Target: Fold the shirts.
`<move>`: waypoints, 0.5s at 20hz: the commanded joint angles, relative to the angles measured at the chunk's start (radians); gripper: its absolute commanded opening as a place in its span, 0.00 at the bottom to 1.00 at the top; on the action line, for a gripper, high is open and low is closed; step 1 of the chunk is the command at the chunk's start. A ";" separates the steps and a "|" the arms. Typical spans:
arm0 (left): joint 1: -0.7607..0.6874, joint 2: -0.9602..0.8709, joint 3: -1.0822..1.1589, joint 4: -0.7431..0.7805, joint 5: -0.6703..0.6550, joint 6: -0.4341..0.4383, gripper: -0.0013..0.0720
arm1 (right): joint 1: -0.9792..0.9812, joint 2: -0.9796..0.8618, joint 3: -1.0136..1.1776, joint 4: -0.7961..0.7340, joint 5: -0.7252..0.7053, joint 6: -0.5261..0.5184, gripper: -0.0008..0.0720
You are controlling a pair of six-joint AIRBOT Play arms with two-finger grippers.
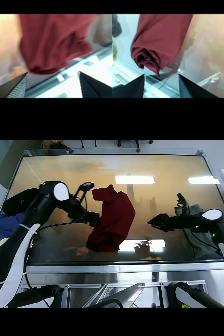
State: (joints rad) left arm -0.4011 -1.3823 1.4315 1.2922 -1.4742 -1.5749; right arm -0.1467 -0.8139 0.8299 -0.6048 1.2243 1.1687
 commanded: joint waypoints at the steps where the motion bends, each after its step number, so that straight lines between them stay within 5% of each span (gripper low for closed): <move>1: 0.098 0.099 -0.149 0.068 0.051 0.009 0.97 | 0.113 -0.089 0.001 0.000 -0.125 -0.052 0.64; 6: 0.191 0.201 -0.550 -0.139 0.265 0.130 0.97 | 0.369 -0.201 0.000 0.016 -0.157 -0.145 0.64; 10: 0.199 0.179 -0.755 -0.387 0.509 0.249 0.97 | 0.573 -0.231 0.001 0.015 -0.330 -0.198 0.64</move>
State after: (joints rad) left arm -0.2176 -1.1995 0.8211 1.0939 -1.1473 -1.4239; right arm 0.2916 -1.0142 0.8299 -0.5907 1.0191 1.0229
